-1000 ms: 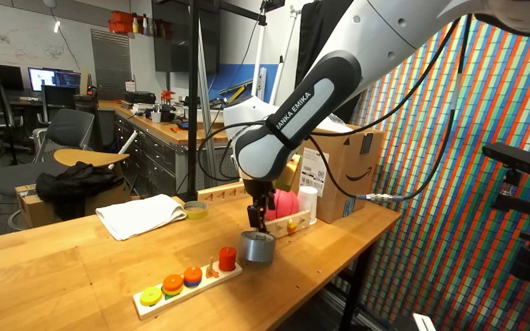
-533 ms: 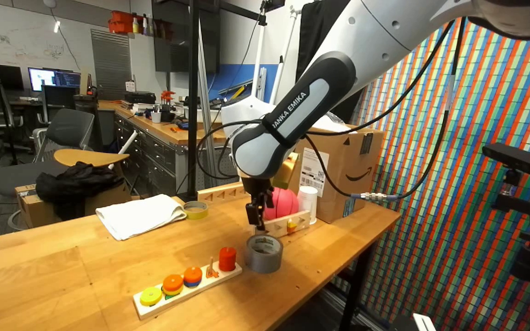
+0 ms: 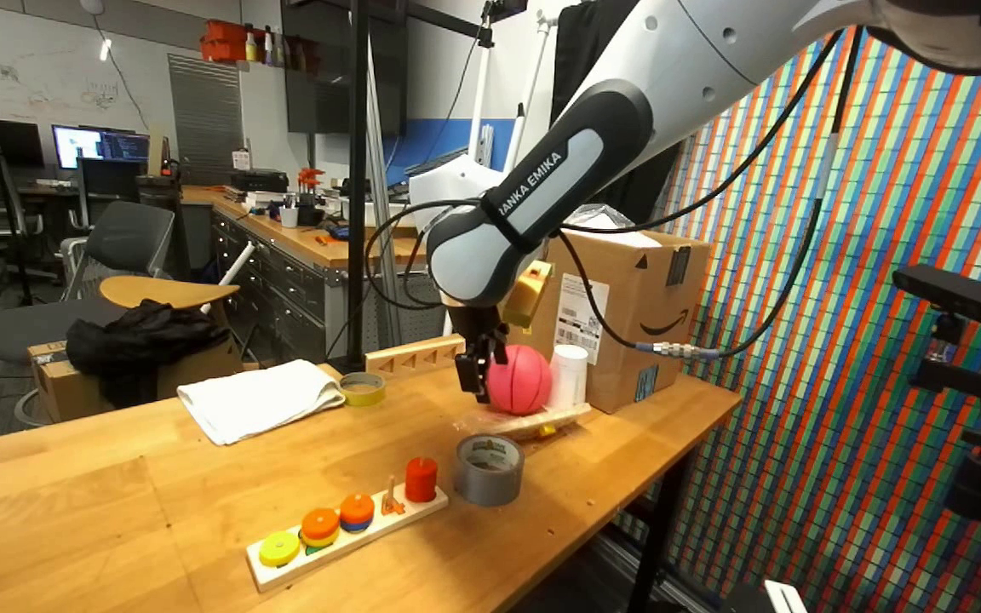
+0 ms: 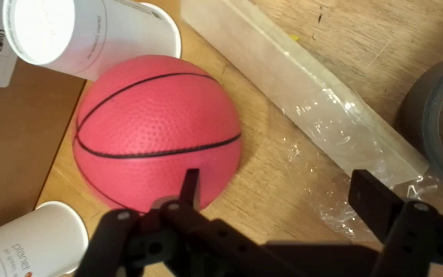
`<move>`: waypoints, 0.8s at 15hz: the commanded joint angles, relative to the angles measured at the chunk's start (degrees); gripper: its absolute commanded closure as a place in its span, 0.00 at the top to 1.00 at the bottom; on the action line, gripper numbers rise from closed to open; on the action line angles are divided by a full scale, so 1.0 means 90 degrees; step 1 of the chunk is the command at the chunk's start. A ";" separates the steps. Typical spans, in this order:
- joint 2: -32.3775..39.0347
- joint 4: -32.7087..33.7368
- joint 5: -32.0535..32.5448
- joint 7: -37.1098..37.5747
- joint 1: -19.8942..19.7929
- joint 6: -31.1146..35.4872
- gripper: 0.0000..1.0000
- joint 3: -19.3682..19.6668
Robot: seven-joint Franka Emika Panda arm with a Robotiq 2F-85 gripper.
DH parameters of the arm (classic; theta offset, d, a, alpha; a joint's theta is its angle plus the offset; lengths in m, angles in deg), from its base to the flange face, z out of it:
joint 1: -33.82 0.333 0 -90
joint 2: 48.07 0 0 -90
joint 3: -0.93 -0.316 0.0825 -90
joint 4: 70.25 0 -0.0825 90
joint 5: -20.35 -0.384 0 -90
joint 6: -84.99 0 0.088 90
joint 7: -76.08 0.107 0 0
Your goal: Push the ball towards the box
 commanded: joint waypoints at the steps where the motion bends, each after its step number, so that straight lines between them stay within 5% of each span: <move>1: 0.0066 0.0287 0.0023 -0.0134 -0.0074 -0.0213 1.00 0.0065; 12: 0.0396 0.0367 -0.0099 -0.0201 -0.0202 -0.0254 1.00 0.0091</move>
